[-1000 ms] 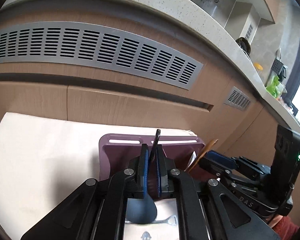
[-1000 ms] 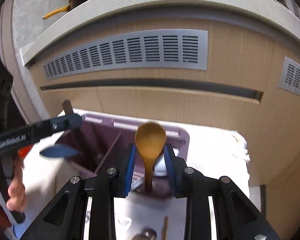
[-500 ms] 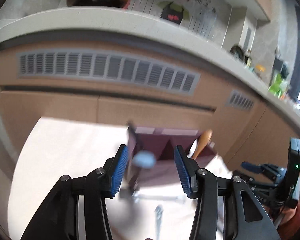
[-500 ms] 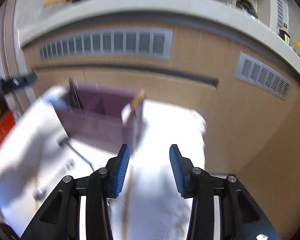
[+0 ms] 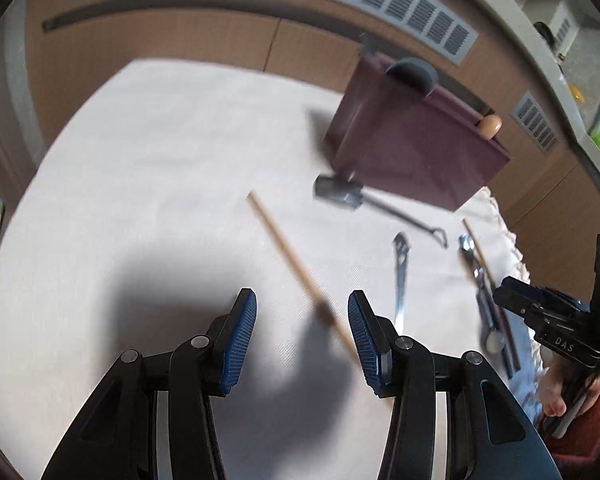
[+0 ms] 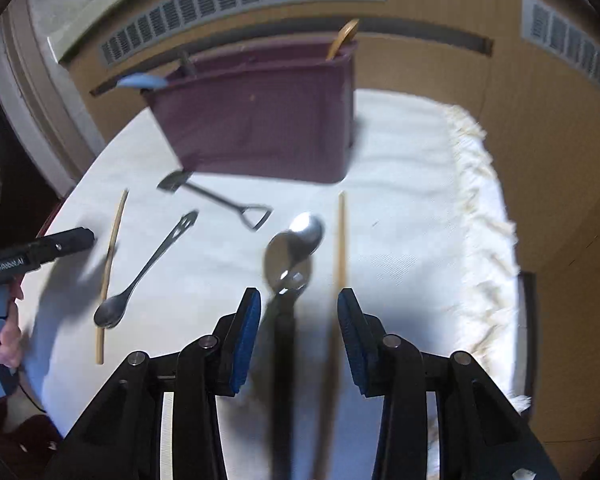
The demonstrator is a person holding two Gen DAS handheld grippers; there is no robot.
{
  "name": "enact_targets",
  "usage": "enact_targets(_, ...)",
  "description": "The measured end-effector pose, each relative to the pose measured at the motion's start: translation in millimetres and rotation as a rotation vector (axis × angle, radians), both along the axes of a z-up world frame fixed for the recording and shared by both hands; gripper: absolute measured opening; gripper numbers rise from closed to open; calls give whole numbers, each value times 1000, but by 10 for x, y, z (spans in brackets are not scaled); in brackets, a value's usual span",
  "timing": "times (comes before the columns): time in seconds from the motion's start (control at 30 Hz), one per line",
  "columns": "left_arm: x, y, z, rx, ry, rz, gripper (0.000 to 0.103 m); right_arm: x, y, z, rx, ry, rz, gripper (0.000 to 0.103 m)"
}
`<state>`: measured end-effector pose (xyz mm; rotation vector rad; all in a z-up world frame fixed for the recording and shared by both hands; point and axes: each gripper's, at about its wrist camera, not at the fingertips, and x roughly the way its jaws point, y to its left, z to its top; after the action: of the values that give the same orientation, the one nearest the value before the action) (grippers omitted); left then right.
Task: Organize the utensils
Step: 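Lift the white-ball-handled spoon with the right tool while the left tool reaches toward the metal shovel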
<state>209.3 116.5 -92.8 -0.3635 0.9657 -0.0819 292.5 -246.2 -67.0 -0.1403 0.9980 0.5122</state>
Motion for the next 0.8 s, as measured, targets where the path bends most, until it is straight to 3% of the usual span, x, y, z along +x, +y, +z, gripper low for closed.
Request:
enact_targets(0.17, -90, 50, -29, -13, 17, 7, 49, -57, 165, -73, -34, 18, 19, 29)
enact_targets(0.33, -109, 33, 38, -4, -15, 8, 49, -404, 158, 21, -30, -6, 56, 29)
enact_targets(0.47, -83, -41, 52, -3, -29, -4, 48, -551, 224, -31, -85, -44, 49, 25)
enact_targets(0.57, -116, -127, 70, 5, -34, -27, 48, -550, 283, -138, -115, -13, 44, 21)
enact_targets(0.7, -174, -136, 62, 10, -25, -24, 48, -644, 364, -158, -191, -75, 63, 20)
enact_targets(0.8, -177, -119, 36, -5, -4, -14, 48, -625, 359, -4, -179, -125, 57, 20)
